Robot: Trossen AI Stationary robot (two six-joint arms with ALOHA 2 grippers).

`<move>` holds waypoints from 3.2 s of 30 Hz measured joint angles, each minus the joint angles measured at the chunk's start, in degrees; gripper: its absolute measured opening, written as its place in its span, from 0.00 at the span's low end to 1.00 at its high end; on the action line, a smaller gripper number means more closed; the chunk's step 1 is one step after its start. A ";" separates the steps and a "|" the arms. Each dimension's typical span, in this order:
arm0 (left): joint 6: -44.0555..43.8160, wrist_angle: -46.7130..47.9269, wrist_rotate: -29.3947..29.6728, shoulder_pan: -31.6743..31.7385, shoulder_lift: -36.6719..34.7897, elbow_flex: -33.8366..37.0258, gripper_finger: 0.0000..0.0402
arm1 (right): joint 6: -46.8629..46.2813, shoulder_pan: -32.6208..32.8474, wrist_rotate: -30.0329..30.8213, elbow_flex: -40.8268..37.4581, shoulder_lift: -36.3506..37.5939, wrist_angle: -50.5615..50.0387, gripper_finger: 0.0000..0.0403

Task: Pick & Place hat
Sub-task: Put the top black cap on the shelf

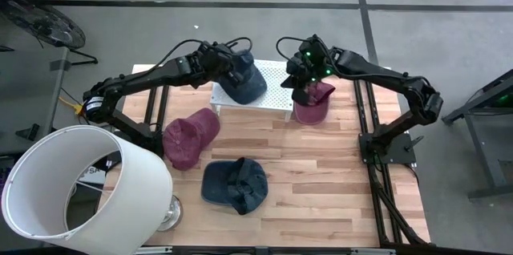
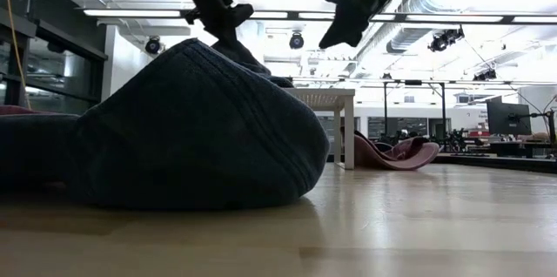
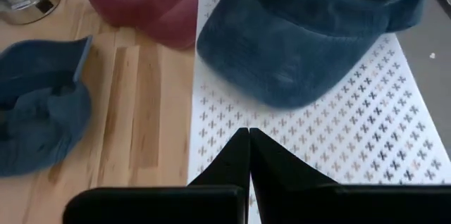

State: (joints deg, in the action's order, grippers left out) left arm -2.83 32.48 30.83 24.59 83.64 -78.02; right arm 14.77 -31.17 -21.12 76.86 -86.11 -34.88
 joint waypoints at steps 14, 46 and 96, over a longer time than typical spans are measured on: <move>0.00 1.06 -0.26 1.04 0.00 0.00 0.01 | 19.94 6.53 11.38 0.00 -4.68 6.65 0.04; -0.48 1.98 -1.62 1.04 -0.02 0.00 0.00 | 36.90 13.21 28.05 0.04 -14.83 17.53 0.40; 1.49 -5.16 -3.02 3.93 3.63 -0.07 0.02 | 5.61 21.63 45.17 0.00 -12.68 14.50 0.16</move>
State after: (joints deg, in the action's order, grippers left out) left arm -1.34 27.31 27.81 28.51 87.26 -78.08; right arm 20.38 -9.54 24.05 76.86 -98.78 -20.38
